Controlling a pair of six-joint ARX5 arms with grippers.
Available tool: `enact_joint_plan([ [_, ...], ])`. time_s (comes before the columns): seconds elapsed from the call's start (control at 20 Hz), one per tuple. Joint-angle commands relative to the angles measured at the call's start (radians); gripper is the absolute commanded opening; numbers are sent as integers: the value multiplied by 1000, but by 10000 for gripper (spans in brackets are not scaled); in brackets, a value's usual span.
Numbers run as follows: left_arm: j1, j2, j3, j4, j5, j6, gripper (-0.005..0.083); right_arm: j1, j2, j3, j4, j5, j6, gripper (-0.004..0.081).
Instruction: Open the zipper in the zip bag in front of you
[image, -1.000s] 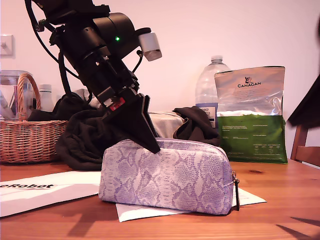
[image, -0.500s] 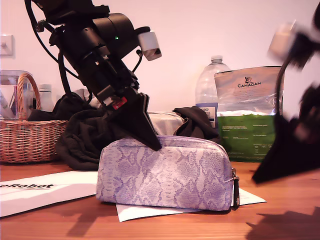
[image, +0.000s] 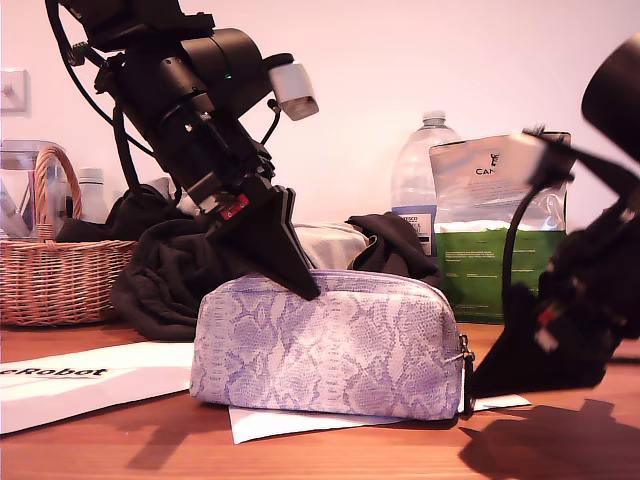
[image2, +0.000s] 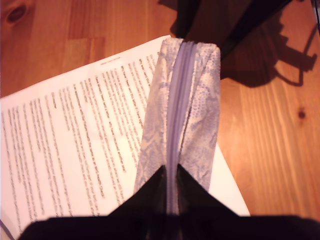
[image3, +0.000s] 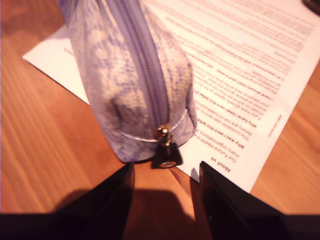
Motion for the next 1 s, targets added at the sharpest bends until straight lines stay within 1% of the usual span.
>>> enact_joint_plan([
  [0.0,0,28,-3,4,4,10,-24,-18,44,-12,40,-2,-10,374],
  [0.05,0,28,-3,0,2,52,-24,-31,62,-11,61,-5,-23,375],
  [0.15,-1,28,-3,2,0,85,-24,-51,72,-5,84,-58,-30,375],
  [0.25,-1,28,-3,3,-2,126,-24,-55,76,-5,107,-87,-95,374],
  [0.35,-1,28,-3,17,-3,142,-24,-55,77,-3,101,-137,-124,374],
  [0.45,-1,28,-3,39,-4,142,-24,-53,77,-3,98,-187,-130,373],
  [0.6,-3,28,-3,55,-3,142,-24,-53,77,-3,98,-196,-131,361],
  [0.7,-4,28,-3,55,-4,142,-24,-52,77,-3,98,-197,-132,306],
  [0.95,-3,28,-3,58,-11,142,-24,-52,77,-3,63,-197,-130,215],
])
